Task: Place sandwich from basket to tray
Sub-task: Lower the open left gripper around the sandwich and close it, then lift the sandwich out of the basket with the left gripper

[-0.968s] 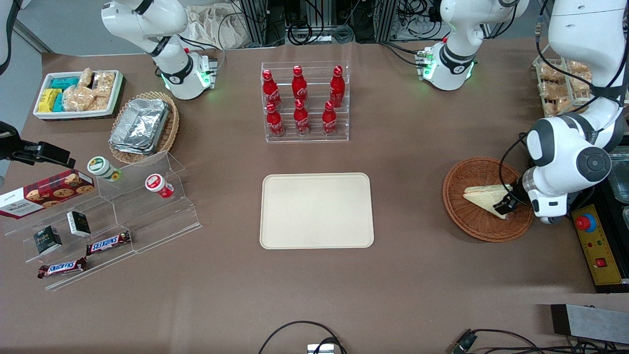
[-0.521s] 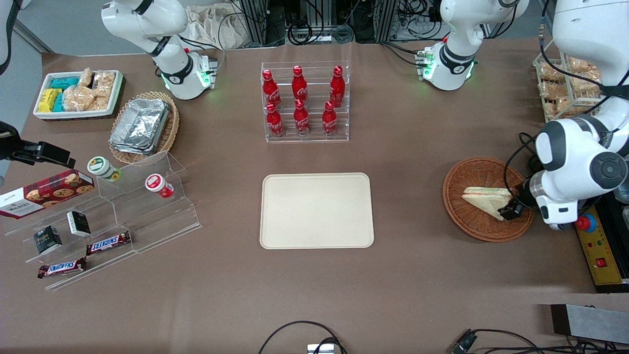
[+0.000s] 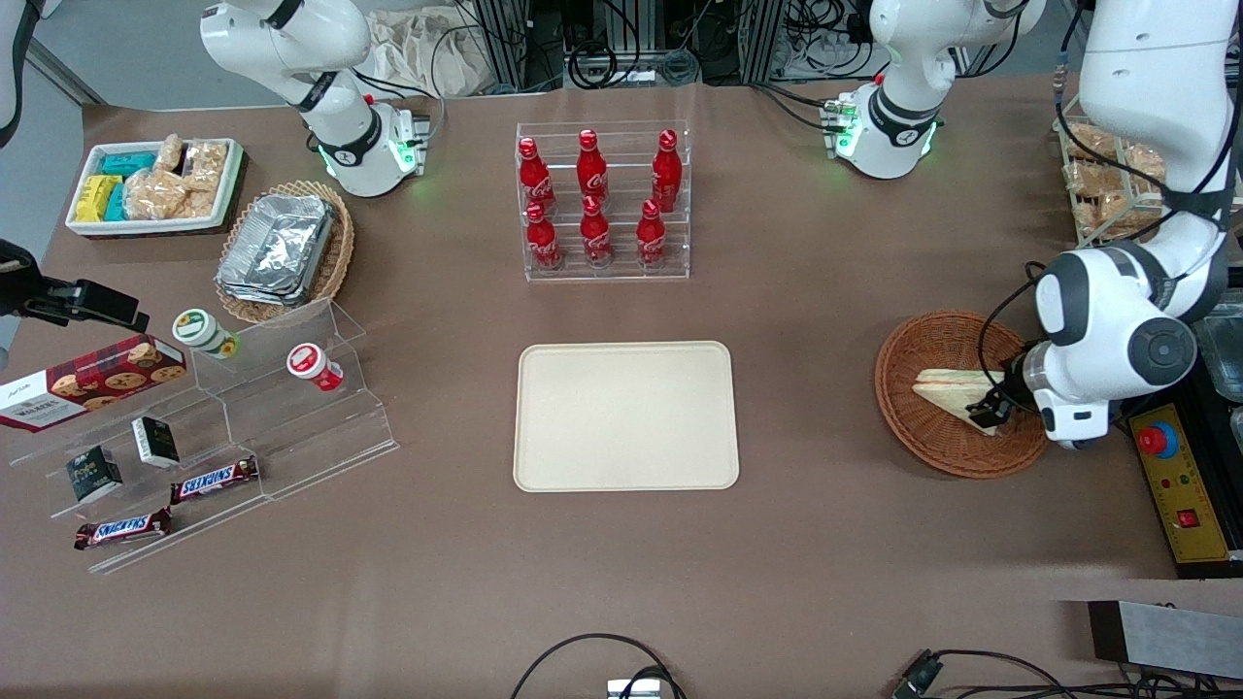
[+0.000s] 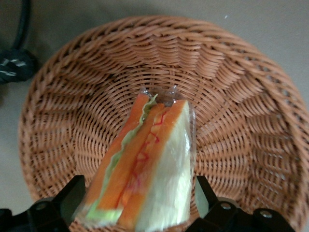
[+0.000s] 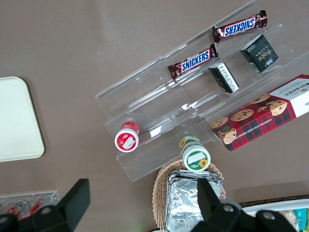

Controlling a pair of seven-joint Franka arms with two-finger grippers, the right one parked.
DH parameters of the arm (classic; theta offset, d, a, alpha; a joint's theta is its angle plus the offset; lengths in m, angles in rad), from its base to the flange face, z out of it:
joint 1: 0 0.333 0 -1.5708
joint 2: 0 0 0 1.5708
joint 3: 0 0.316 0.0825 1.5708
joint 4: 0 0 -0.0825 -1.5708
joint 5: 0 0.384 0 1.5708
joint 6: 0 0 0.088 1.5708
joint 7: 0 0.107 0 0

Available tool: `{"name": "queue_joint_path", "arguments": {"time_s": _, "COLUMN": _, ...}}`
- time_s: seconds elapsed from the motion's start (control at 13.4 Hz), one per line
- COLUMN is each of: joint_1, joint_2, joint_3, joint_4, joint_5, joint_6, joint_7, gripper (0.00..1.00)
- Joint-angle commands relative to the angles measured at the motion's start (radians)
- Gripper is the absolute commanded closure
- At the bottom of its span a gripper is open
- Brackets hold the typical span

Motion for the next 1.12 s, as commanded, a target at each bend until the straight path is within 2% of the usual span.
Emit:
{"name": "queue_joint_path", "arguments": {"time_s": 0.0, "joint_1": 0.000, "joint_2": 0.038, "joint_3": -0.001, "joint_4": 0.017, "joint_5": 0.017, "joint_6": 0.058, "joint_7": -0.032, "gripper": 0.00}}
{"name": "queue_joint_path", "arguments": {"time_s": 0.07, "joint_1": 0.000, "joint_2": 0.050, "joint_3": -0.002, "joint_4": 0.028, "joint_5": 0.017, "joint_6": 0.077, "joint_7": -0.051, "gripper": 0.05}}
{"name": "queue_joint_path", "arguments": {"time_s": 0.15, "joint_1": 0.000, "joint_2": 0.047, "joint_3": -0.002, "joint_4": 0.039, "joint_5": 0.014, "joint_6": 0.071, "joint_7": -0.082, "gripper": 0.47}}
{"name": "queue_joint_path", "arguments": {"time_s": 0.22, "joint_1": 0.000, "joint_2": 0.038, "joint_3": -0.004, "joint_4": 0.036, "joint_5": 0.012, "joint_6": 0.063, "joint_7": -0.107, "gripper": 0.99}}
{"name": "queue_joint_path", "arguments": {"time_s": 0.6, "joint_1": 0.000, "joint_2": 0.014, "joint_3": -0.027, "joint_4": 0.071, "joint_5": 0.014, "joint_6": 0.045, "joint_7": -0.102, "gripper": 1.00}}
{"name": "queue_joint_path", "arguments": {"time_s": 1.04, "joint_1": 0.001, "joint_2": 0.018, "joint_3": -0.103, "joint_4": 0.376, "joint_5": 0.014, "joint_6": -0.343, "joint_7": 0.014, "gripper": 1.00}}
